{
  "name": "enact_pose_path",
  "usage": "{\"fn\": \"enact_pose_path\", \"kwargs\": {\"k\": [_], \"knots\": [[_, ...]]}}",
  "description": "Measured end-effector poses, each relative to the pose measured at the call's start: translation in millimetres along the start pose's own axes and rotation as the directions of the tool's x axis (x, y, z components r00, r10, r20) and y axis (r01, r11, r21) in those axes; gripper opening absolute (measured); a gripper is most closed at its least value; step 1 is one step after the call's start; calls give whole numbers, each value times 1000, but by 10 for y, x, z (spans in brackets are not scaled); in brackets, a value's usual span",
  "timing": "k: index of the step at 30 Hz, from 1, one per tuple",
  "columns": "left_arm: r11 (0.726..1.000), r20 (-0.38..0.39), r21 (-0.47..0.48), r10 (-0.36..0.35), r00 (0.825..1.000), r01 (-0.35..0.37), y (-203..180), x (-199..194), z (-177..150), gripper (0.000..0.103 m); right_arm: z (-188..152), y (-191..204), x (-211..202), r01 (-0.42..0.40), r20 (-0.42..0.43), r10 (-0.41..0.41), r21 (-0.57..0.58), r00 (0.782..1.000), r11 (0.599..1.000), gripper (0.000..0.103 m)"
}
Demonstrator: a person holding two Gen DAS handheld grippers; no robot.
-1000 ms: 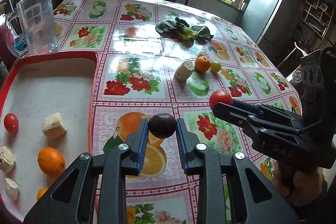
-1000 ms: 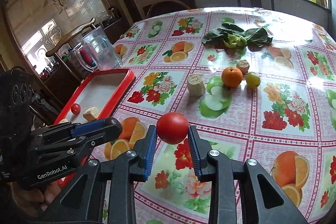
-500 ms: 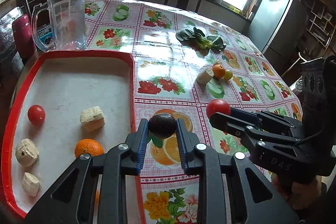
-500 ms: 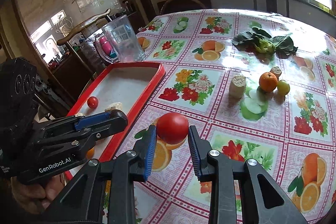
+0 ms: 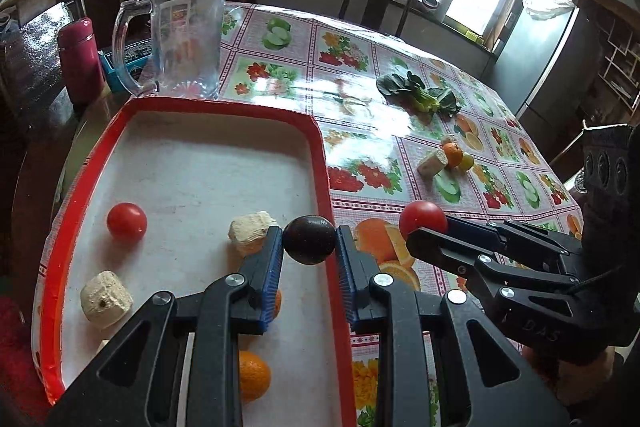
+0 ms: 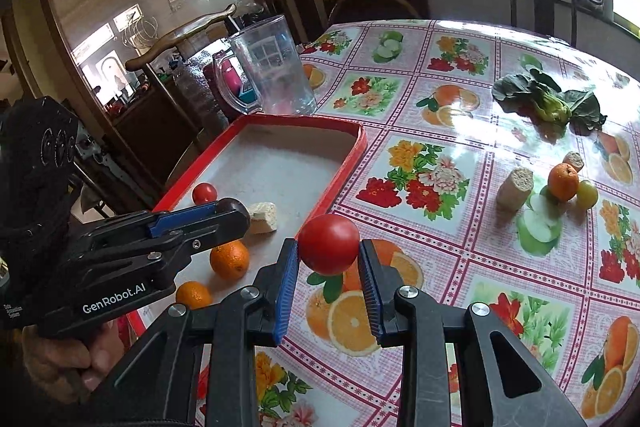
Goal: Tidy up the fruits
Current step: 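Carry the tomato with the right tool while the left tool carries the plum to the tray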
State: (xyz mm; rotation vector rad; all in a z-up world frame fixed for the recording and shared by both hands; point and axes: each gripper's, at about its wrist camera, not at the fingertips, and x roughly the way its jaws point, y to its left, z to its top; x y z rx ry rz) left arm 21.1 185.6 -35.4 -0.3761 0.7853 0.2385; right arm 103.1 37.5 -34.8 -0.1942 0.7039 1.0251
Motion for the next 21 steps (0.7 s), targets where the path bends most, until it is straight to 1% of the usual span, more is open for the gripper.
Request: {"fn": "enact_pose_path", "kwargs": {"k": [8,13,16,21], "knots": [[1000,11,-10,24,1000,-23,185,-6,94,24,127,122,147,-16,-7,15,-24,1000,1000,31],[998,20,-41,49,999,-48,386,-11,196,24,260,185,312,-27,-18,26,-38,1000,999,31],[996,12,-48,78,997,-77,525,34,261,24,354,255,441,-38,-27,36,-53,999,998,31],[991,-16,-73,114,993,-115,753,197,382,24,493,335,691,-33,-45,30,-73,999,997,31]]}}
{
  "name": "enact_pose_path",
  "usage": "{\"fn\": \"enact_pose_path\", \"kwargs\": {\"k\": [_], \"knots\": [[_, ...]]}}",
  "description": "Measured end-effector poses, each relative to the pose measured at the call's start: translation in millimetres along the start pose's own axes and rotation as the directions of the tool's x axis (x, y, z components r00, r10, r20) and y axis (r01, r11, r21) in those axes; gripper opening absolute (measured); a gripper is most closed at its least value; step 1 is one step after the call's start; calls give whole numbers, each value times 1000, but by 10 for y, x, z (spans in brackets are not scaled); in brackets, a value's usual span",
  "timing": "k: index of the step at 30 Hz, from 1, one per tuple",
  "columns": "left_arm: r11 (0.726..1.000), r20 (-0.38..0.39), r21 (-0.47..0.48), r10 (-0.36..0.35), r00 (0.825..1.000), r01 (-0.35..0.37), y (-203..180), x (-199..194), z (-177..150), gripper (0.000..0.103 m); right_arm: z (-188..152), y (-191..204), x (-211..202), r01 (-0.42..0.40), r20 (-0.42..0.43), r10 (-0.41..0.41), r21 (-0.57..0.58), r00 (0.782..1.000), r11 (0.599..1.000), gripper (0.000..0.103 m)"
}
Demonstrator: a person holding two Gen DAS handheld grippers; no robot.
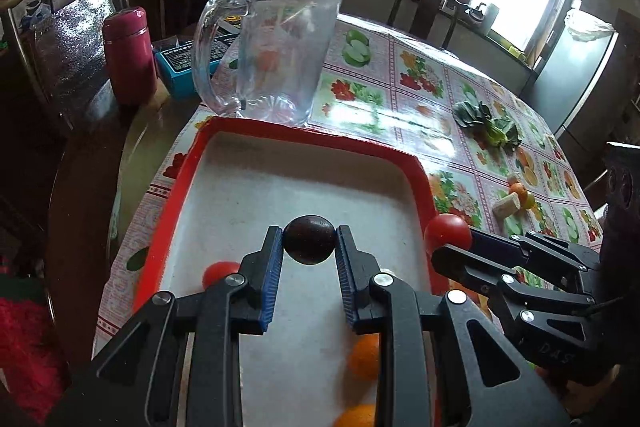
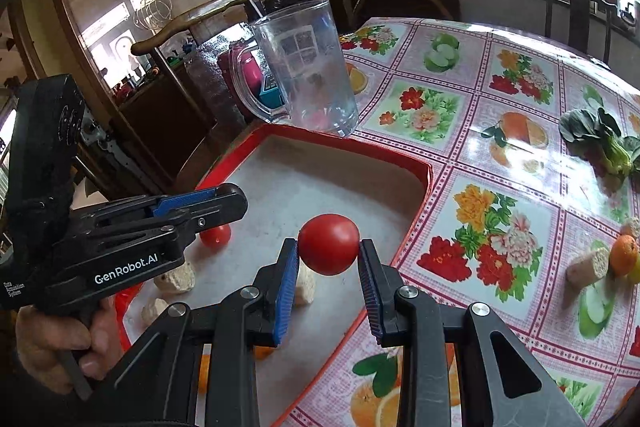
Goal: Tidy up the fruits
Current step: 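Carry the tomato with the right tool while the left tool carries the plum to the tray, then open the right tool over the tray while the left tool releases the plum there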
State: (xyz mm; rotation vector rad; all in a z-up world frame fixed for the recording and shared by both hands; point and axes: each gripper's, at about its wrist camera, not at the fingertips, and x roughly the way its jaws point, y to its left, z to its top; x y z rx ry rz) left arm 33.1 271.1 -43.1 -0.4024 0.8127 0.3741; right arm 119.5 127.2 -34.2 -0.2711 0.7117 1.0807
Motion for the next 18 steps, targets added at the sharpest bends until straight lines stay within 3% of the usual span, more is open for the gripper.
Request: {"fn": "enact_pose_path", "kwargs": {"k": [6,10,18], "knots": [[999,-52,0,45,998,-45,136,261,72,24,128,11,322,12,-57,-13,-22,998,1000,31],[999,-89,-24,35,995,-37,204,351,76,24,131,1,479,18,-91,-22,-36,996,999,31],[997,-143,-28,63,988,-67,237,446,65,24,84,44,595,26,-118,-34,-68,992,997,34]]}}
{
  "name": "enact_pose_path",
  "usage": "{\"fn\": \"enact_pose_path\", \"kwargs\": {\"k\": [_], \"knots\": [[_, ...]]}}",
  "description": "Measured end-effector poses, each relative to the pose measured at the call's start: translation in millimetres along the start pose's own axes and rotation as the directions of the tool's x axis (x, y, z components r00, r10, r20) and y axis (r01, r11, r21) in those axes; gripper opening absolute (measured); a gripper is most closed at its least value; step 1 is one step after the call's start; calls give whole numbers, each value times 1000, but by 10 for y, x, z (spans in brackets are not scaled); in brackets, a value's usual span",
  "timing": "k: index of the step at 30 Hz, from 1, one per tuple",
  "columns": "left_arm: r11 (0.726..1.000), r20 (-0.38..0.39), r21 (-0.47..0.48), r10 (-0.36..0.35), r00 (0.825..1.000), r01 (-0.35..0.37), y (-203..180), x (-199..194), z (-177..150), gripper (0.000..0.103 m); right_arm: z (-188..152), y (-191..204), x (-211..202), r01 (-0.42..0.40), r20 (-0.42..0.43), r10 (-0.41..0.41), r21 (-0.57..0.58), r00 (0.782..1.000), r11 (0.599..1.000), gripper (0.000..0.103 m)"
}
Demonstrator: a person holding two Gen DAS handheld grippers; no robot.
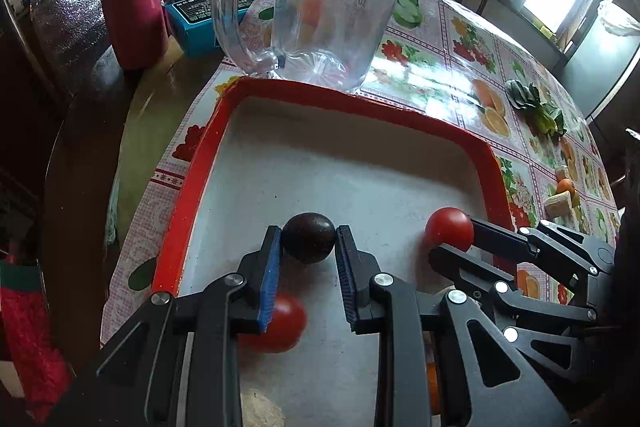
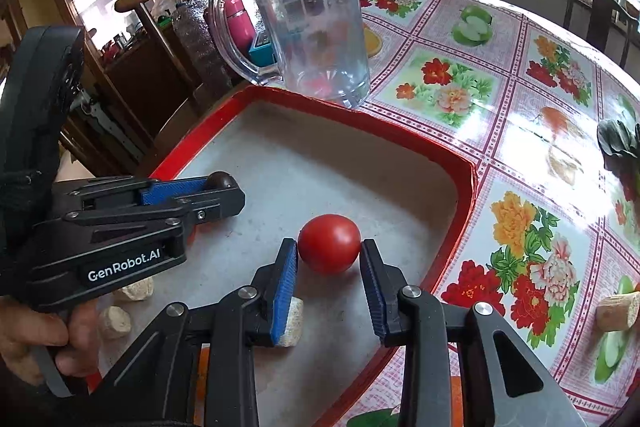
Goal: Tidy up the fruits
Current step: 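Open the right tool over the tray while the left tool releases the plum there, then move both tools back toward the green fruit and a white chunk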
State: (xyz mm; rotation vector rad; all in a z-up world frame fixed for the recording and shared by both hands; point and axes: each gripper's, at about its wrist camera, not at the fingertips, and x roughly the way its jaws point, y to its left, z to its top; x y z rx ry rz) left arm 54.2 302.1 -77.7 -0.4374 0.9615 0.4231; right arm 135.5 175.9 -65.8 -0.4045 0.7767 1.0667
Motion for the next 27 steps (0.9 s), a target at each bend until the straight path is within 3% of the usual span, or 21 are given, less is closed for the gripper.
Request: {"fn": "enact_pose_path", "kwargs": {"k": [2,7,15,27], "knots": [[1000,4,-2,1,1000,-1,3,-18,-12,25,-18,-2,-40,-1,6,1,0,1000,1000,35],[1000,30,-2,20,999,-20,1,-118,-65,41,-80,-30,-240,-7,36,7,15,999,1000,35],[1000,63,-27,4,998,-2,-38,-329,-145,41,-282,-148,-708,-42,111,35,55,993,998,40],[998,86,10,-63,994,62,-430,-559,-301,41,-791,-617,-1222,-10,151,-17,175,988,985,41]]}}
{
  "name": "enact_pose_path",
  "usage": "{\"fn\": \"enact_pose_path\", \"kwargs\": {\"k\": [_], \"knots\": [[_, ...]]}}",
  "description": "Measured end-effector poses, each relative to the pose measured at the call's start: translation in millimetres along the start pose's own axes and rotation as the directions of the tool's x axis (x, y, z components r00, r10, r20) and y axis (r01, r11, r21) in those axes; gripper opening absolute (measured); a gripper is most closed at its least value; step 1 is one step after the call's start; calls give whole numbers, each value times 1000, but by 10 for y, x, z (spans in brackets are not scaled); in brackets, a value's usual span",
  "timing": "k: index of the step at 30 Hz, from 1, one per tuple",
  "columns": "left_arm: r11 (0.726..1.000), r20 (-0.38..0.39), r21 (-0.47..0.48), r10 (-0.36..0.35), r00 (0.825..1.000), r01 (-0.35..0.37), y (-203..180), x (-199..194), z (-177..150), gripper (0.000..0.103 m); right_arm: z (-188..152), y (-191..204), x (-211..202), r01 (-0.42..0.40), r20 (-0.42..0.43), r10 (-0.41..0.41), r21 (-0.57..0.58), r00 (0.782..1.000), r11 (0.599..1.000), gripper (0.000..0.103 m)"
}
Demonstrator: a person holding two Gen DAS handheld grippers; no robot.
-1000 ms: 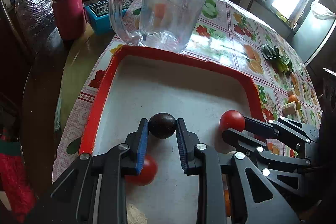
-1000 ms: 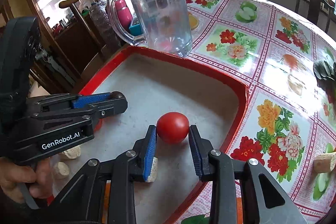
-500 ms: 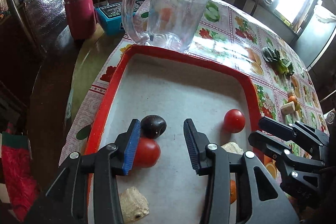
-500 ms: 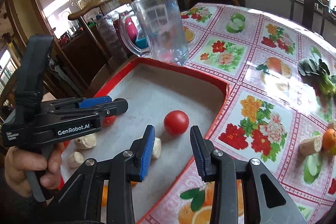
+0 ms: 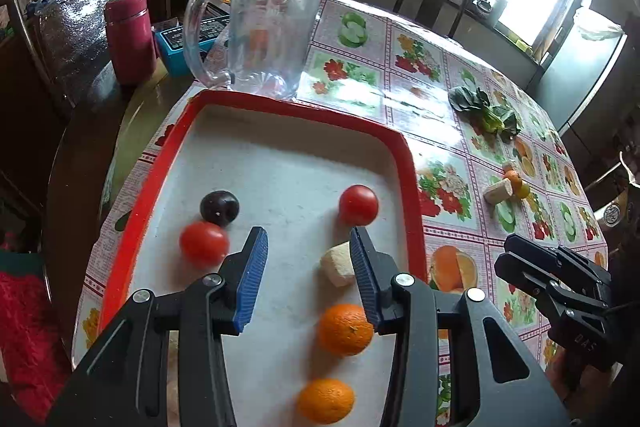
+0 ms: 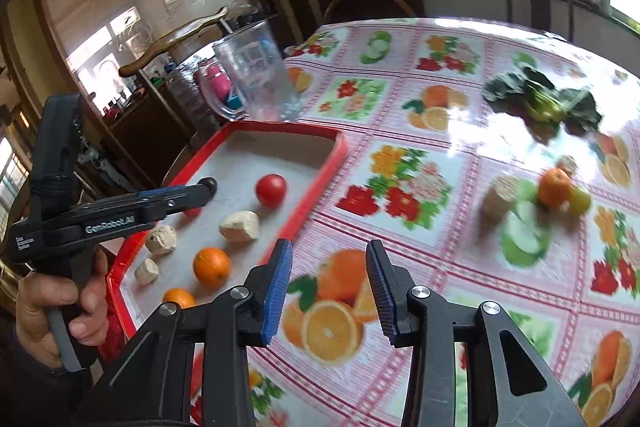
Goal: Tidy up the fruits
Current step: 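Move both tools back toward the green fruit and a white chunk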
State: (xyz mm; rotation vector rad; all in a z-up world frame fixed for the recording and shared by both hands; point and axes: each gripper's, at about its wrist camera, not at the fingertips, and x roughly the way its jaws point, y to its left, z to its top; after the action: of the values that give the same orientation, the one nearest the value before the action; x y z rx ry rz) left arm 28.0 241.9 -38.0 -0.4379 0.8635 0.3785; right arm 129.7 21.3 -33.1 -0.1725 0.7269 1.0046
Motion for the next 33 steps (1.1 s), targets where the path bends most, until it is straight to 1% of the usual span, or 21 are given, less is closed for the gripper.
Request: {"fn": "enact_pose_path", "kwargs": {"k": [5,10,18,25,30,33], "knots": [[999,-2,31,-42,999,42,-273,-28,-62,41,-149,-303,-213,43,13,-43,51,999,998,41],[994,-14,80,-75,997,76,-603,2,-108,41,-278,-636,-430,87,30,-90,101,995,991,41],[980,-51,158,-117,992,124,-1121,127,-170,41,-423,-1104,-634,141,40,-150,172,988,975,41],[966,-79,214,-133,988,147,-1488,276,-208,41,-438,-1429,-637,174,40,-186,213,982,961,41],[957,-87,247,-135,987,153,-1705,405,-179,41,-340,-1575,-525,187,39,-200,213,979,959,41],[950,-86,273,-131,988,150,-1835,501,-137,41,-249,-1633,-426,197,37,-209,200,977,960,38]]}}
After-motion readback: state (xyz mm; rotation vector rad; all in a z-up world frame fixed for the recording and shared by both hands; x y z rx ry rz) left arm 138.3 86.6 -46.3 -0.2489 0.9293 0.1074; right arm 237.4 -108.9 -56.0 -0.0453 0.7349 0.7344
